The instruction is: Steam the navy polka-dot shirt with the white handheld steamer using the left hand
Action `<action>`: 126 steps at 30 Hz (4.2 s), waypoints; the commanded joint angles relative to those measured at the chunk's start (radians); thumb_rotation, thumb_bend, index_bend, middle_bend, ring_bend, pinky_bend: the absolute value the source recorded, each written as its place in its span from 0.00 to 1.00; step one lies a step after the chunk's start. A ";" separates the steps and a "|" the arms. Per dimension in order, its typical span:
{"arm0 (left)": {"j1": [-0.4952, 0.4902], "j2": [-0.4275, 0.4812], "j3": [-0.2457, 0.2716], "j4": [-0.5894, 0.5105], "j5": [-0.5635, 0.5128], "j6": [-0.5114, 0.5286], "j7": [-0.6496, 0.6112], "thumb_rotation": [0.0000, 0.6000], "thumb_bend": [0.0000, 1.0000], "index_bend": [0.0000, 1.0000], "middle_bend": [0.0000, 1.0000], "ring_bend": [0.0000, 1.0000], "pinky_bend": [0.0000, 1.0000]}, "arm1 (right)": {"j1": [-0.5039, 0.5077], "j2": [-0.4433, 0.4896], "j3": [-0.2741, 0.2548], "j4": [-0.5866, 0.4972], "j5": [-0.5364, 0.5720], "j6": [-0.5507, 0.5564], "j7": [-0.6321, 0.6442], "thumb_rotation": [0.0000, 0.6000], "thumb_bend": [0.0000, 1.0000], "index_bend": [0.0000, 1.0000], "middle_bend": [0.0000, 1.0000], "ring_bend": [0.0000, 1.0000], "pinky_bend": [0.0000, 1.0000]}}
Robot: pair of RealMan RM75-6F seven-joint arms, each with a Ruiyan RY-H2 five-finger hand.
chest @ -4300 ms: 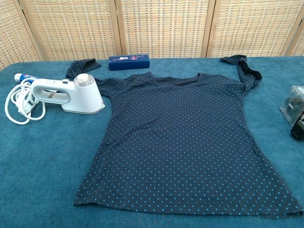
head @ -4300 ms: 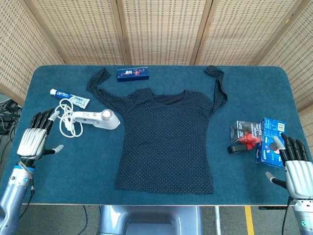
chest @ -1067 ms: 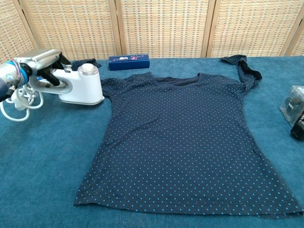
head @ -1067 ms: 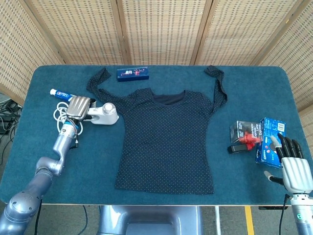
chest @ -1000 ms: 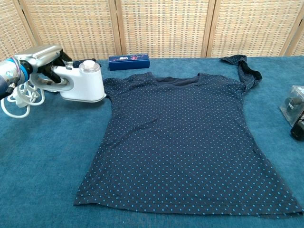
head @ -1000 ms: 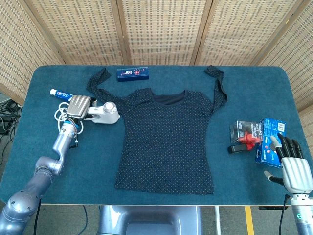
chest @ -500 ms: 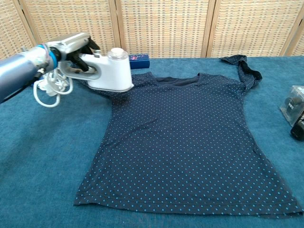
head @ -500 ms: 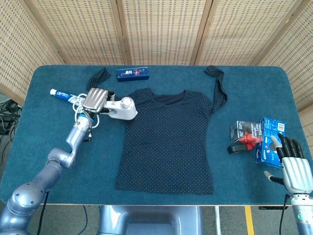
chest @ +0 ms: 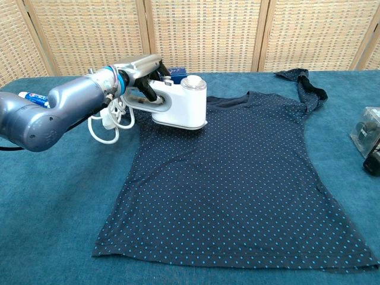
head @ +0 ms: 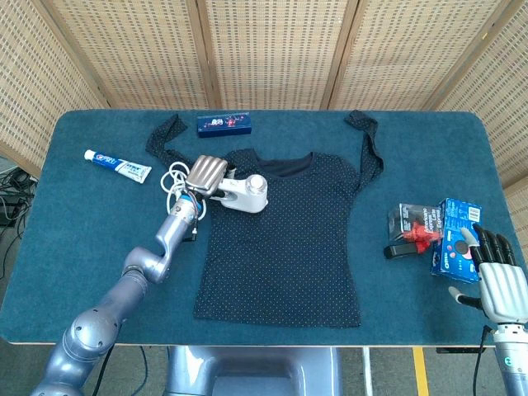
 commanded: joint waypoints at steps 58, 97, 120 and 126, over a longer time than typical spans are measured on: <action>0.063 -0.005 0.330 -0.226 0.335 0.233 -0.203 1.00 0.61 1.00 0.91 0.85 1.00 | -0.009 0.021 -0.010 -0.027 -0.029 0.024 0.023 1.00 0.00 0.01 0.00 0.00 0.00; 0.086 0.029 0.346 -0.214 0.367 0.272 -0.086 1.00 0.61 1.00 0.91 0.85 1.00 | -0.010 0.022 -0.012 -0.030 -0.035 0.026 0.017 1.00 0.00 0.01 0.00 0.00 0.00; 0.129 0.062 0.301 -0.073 0.290 0.210 -0.103 1.00 0.61 1.00 0.91 0.85 1.00 | -0.007 0.017 -0.015 -0.032 -0.037 0.021 0.005 1.00 0.00 0.01 0.00 0.00 0.00; 0.133 0.066 0.299 -0.056 0.282 0.192 -0.109 1.00 0.61 1.00 0.91 0.85 1.00 | -0.005 0.014 -0.016 -0.033 -0.037 0.018 -0.001 1.00 0.00 0.02 0.00 0.00 0.00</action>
